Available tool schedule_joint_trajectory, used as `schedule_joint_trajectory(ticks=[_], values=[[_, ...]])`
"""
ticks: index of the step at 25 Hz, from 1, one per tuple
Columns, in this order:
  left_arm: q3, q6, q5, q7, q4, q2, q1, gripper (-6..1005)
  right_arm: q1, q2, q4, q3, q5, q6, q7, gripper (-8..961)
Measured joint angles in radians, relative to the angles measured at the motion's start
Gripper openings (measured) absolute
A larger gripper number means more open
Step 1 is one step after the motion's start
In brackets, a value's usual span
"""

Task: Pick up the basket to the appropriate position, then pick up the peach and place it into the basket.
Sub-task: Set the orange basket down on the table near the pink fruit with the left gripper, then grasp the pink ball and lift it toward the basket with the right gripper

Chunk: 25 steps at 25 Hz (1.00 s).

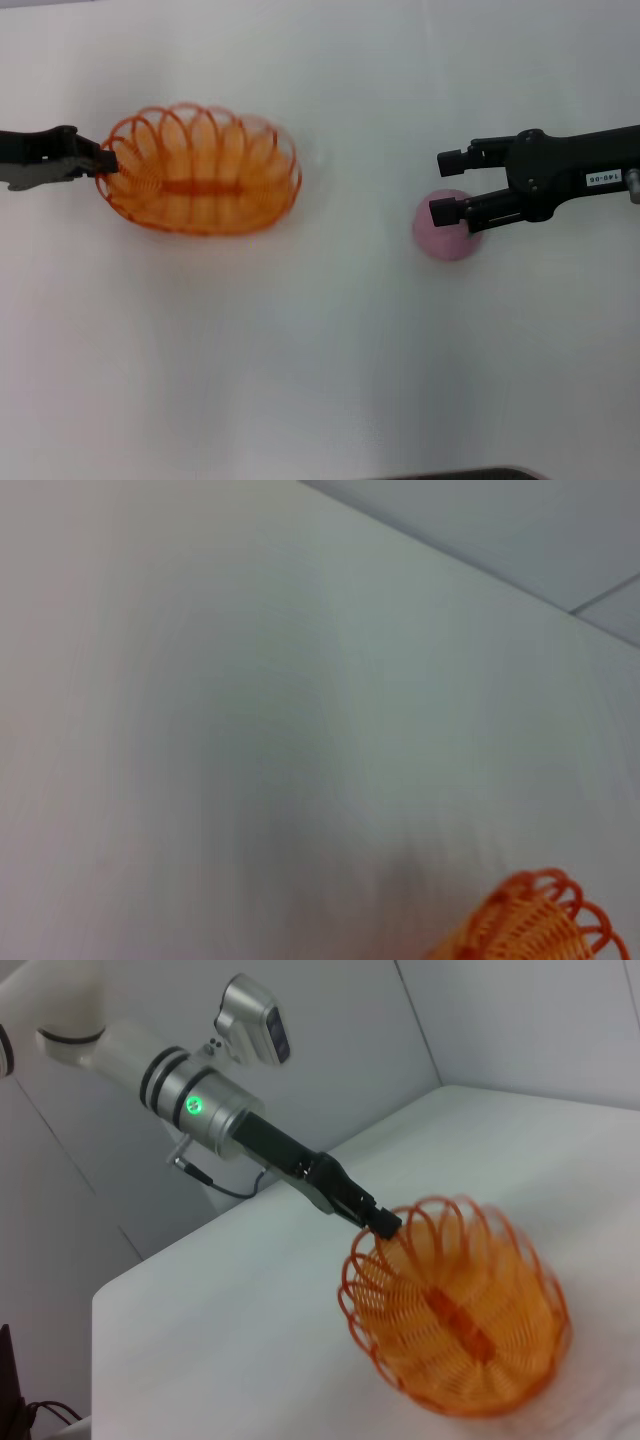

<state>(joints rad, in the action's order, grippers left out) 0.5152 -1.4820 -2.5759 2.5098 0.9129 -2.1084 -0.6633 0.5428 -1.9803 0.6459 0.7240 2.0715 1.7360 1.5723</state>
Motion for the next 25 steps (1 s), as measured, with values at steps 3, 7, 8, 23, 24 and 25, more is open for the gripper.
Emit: schedule_joint_trajectory(ticks=[3, 7, 8, 23, 24, 25], values=[[0.006, 0.010, 0.000, -0.001, -0.018, 0.000, 0.002, 92, 0.001, 0.000, 0.000, 0.000, 0.000, 0.000, 0.000, 912], [0.012, 0.015, 0.001, -0.016, -0.027, 0.006, -0.001, 105, 0.001, -0.002, 0.000, -0.003, -0.002, -0.005, 0.000, 911], [0.012, 0.016, 0.003, -0.021, -0.025, 0.007, 0.000, 146, 0.000, -0.003, 0.000, -0.005, -0.002, -0.006, 0.000, 911], [0.002, -0.111, 0.301, -0.437, 0.111, -0.002, 0.097, 784, 0.009, -0.011, 0.000, -0.016, -0.002, -0.019, 0.002, 911], [0.002, -0.144, 0.356, -0.517, 0.115, -0.004, 0.115, 796, 0.010, -0.012, 0.000, -0.019, -0.002, -0.022, 0.003, 911], [0.002, -0.169, 0.390, -0.584, 0.117, -0.007, 0.130, 807, 0.011, -0.012, 0.000, -0.025, -0.002, -0.024, 0.004, 910]])
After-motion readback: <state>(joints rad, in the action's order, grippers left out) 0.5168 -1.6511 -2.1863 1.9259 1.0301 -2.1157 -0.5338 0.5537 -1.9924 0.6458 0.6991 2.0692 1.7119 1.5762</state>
